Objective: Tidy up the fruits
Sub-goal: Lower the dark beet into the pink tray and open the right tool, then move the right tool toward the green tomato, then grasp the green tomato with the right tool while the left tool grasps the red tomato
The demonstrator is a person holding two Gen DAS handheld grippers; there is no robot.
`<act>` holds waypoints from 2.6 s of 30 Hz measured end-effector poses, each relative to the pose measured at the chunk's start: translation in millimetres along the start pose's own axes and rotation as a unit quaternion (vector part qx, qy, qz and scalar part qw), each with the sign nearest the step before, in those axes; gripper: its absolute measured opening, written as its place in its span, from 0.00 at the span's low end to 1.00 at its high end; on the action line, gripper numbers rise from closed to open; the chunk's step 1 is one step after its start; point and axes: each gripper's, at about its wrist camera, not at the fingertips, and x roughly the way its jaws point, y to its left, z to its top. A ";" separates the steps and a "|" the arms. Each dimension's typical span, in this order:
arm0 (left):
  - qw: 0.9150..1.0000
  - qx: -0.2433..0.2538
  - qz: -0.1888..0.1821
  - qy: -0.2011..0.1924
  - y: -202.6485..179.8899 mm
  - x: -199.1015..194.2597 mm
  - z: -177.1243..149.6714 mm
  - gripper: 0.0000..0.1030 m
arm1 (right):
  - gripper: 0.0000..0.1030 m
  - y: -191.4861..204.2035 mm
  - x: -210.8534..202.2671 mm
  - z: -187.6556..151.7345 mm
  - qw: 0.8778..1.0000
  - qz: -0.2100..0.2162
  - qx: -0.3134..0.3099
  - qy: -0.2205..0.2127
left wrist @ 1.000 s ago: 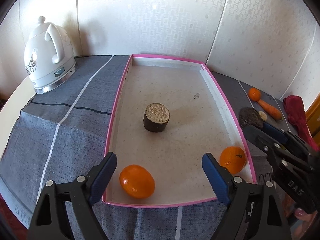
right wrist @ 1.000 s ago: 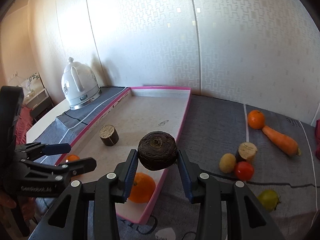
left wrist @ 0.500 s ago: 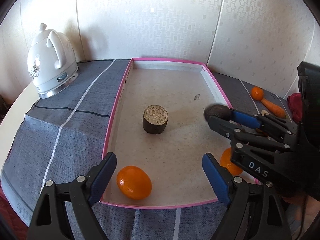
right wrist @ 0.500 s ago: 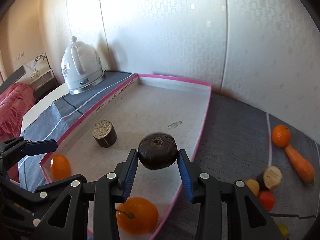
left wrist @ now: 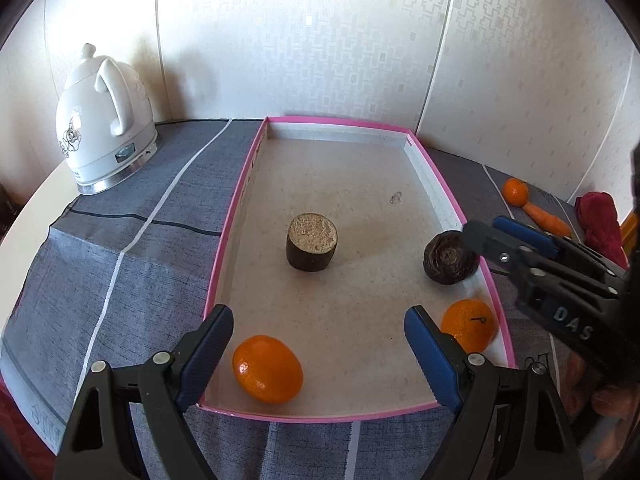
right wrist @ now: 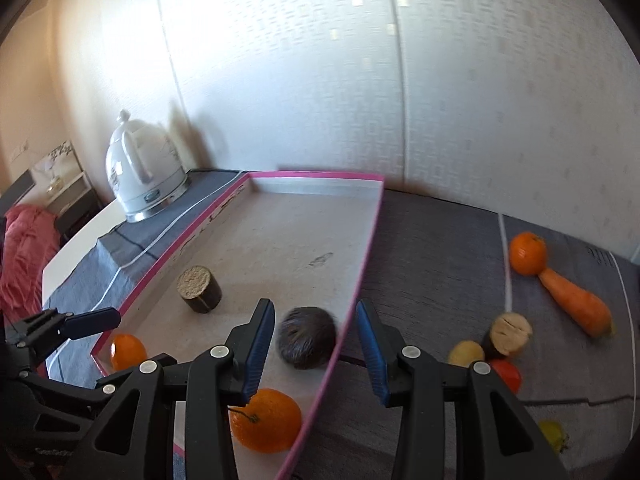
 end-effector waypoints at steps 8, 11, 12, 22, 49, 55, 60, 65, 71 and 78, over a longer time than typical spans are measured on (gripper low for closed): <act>1.000 -0.004 -0.031 -0.003 -7.0 1.3 2.3 0.90 | 0.44 -14.4 -19.8 -2.8 0.999 -0.018 0.037 0.000; 0.999 -0.001 -0.039 -0.007 -12.9 1.4 2.9 0.92 | 0.44 -22.0 -23.3 -6.7 0.998 -0.022 0.057 0.009; 0.999 0.004 -0.040 -0.008 -16.4 1.5 3.2 0.92 | 0.44 -23.7 -23.8 -7.5 0.998 -0.025 0.060 0.011; 0.997 0.040 -0.055 -0.028 -42.6 0.1 7.0 0.92 | 0.44 -45.2 -44.6 -17.8 0.994 -0.062 0.082 0.027; 0.985 0.114 -0.123 -0.042 -126.1 3.8 -3.7 0.92 | 0.53 -101.3 -79.5 -63.5 0.983 -0.135 0.114 0.042; 0.986 0.115 -0.110 -0.044 -128.4 4.9 -4.1 0.92 | 0.49 -102.4 -67.8 -60.8 0.983 -0.138 0.111 0.046; 0.988 0.097 -0.110 -0.043 -123.1 5.7 -1.4 0.92 | 0.43 -110.7 -59.4 -62.9 0.981 -0.120 0.139 0.056; 0.987 0.093 -0.121 -0.042 -125.0 6.2 0.0 0.92 | 0.33 -113.0 -56.1 -65.8 0.979 -0.118 0.154 0.057; 0.983 0.116 -0.135 -0.049 -137.4 2.2 -1.4 0.92 | 0.33 -118.0 -59.5 -64.8 0.976 -0.129 0.167 0.054; 0.979 0.144 -0.132 -0.059 -156.1 9.0 0.5 0.91 | 0.33 -132.2 -67.9 -65.6 0.968 -0.150 0.193 0.050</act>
